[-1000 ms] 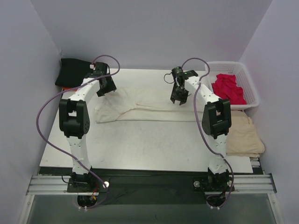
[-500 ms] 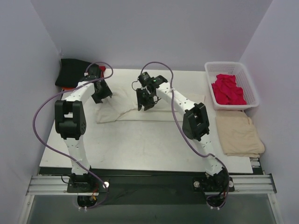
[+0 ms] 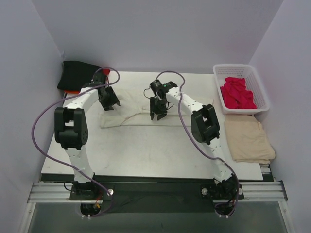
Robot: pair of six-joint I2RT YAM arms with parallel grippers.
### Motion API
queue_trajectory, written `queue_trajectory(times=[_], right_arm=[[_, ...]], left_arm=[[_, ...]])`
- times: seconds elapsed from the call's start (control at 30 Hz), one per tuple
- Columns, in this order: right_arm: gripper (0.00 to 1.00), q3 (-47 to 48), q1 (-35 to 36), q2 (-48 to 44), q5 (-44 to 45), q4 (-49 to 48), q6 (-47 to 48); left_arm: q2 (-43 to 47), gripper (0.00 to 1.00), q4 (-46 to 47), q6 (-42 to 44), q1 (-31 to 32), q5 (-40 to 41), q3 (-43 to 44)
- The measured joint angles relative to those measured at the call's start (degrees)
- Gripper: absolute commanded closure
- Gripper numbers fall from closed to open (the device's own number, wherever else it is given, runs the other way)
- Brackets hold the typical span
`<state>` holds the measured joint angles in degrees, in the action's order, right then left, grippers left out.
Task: Fold and stack the t-shirts
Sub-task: Fold the other side of the tshirt into a rectangle
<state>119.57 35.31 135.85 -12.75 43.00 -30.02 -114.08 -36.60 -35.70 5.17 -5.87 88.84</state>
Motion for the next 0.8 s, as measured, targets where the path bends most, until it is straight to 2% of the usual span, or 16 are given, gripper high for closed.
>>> queue_trajectory(times=[0.33, 0.47, 0.8], right_arm=[[0.65, -7.3, -10.8, -3.7, 4.7, -0.2, -3.0], [0.65, -7.7, -11.1, -5.6, 5.3, -0.5, -3.0], [0.66, -10.6, -10.2, -7.2, 5.3, -1.0, -2.9]], left_arm=[[2.6, 0.43, 0.0, -0.1, 8.2, -1.0, -5.8], [2.6, 0.43, 0.1, -1.4, 10.5, -0.4, -6.8], [2.6, 0.43, 0.7, -5.3, 10.4, 5.8, -7.2]])
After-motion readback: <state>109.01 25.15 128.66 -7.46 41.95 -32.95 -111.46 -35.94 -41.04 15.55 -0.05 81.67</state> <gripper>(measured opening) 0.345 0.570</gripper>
